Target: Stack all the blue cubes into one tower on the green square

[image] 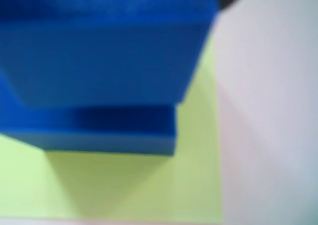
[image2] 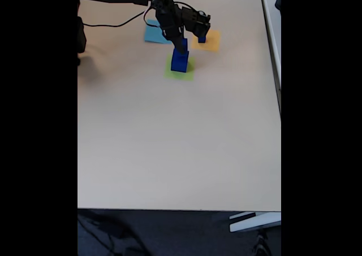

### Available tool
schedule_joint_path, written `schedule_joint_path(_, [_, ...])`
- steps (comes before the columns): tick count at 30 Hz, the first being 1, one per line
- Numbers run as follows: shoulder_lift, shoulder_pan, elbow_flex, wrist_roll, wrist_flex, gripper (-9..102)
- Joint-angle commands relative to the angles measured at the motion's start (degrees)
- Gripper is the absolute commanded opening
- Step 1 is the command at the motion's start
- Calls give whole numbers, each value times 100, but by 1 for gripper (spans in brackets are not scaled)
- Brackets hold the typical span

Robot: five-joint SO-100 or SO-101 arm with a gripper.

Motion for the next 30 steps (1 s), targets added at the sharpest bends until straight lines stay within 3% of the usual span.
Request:
schedule_joint_path(1, [334, 62, -44, 18, -123, 1])
schedule_joint_path(30, [343, 167, 44, -114, -132, 2])
